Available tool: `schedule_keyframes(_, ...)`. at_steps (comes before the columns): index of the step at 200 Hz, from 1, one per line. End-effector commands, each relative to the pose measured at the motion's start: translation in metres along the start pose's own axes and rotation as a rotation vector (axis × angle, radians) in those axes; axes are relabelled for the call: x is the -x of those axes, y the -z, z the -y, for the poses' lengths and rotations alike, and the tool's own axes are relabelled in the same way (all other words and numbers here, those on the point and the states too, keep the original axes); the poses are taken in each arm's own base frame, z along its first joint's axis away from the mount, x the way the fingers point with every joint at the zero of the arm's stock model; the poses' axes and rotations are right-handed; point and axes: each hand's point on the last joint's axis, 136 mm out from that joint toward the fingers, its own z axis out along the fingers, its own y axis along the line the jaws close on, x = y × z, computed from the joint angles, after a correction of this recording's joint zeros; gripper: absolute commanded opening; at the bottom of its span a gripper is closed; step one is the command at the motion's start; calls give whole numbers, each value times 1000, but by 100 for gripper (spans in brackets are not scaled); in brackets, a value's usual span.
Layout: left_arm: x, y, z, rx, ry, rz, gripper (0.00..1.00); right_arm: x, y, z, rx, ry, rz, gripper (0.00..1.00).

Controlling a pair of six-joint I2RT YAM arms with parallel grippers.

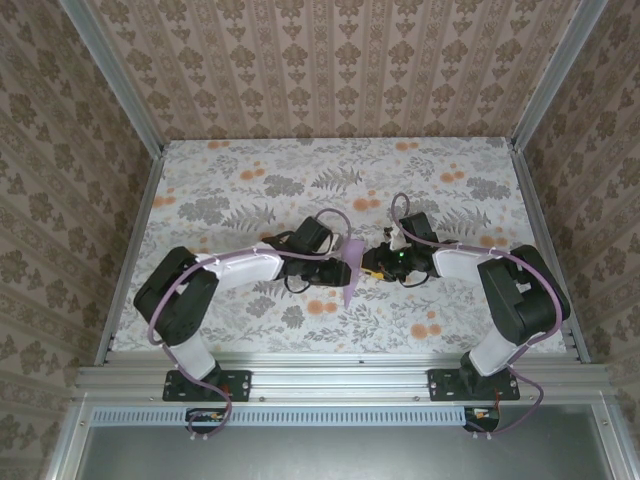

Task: Fold a paper plane with a square sheet of paper (pick it up from the middle)
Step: Move a paper plane to the center of the table.

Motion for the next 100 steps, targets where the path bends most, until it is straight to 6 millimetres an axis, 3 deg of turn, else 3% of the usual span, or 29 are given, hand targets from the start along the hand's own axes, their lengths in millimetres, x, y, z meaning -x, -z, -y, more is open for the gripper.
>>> schedule_keyframes(1,-1,-7,-5,71,11,-11,47,0,0,-4,16,0,-4,35)
schedule_keyframes(37,-6,-20,-15,113,19,-38,45,-2,0,-2,17,0,-9,35)
schedule_keyframes(100,-7,-19,-14,98,28,-32,25,-12,-8,-5,43,-2,-44,36)
